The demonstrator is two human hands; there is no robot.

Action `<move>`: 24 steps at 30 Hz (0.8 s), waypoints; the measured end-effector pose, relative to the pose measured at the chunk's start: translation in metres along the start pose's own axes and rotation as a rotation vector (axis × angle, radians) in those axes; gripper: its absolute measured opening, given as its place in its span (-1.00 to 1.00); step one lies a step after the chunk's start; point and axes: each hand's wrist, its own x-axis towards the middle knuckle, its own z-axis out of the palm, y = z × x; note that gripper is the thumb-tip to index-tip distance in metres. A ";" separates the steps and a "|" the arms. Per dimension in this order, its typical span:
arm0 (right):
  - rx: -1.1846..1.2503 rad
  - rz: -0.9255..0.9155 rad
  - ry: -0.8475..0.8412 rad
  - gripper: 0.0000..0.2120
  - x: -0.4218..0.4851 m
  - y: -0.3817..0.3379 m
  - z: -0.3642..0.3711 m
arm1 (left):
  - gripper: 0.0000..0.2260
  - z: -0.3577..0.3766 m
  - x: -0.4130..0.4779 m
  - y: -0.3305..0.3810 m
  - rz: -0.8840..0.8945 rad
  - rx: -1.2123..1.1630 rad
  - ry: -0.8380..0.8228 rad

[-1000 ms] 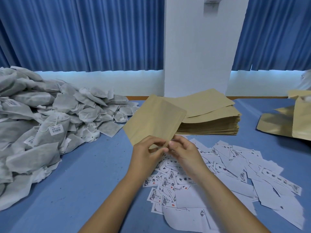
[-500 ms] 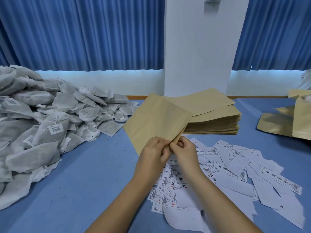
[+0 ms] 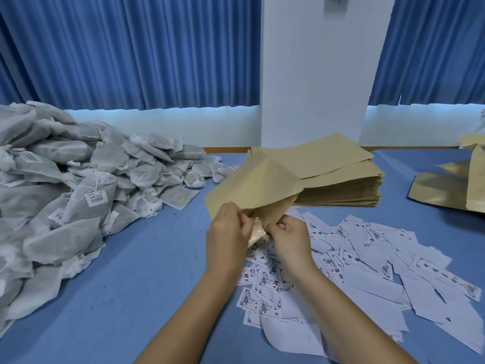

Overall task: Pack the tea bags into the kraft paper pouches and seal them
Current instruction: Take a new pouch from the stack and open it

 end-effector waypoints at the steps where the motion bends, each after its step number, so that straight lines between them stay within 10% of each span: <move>1: 0.024 0.014 -0.015 -0.71 0.000 0.001 0.000 | -0.90 0.000 0.002 -0.005 -0.062 -0.036 0.023; 8: 0.048 0.048 -0.079 -0.94 -0.003 -0.002 0.003 | -0.54 0.005 -0.008 -0.007 0.180 0.122 -0.366; 15: -0.008 0.149 -0.210 -0.61 0.004 -0.005 -0.006 | -0.33 -0.023 0.013 -0.012 0.382 0.083 0.148; 24: 0.277 0.150 -0.087 -0.36 0.026 -0.034 -0.024 | -0.58 -0.039 0.061 0.011 0.460 -0.241 0.096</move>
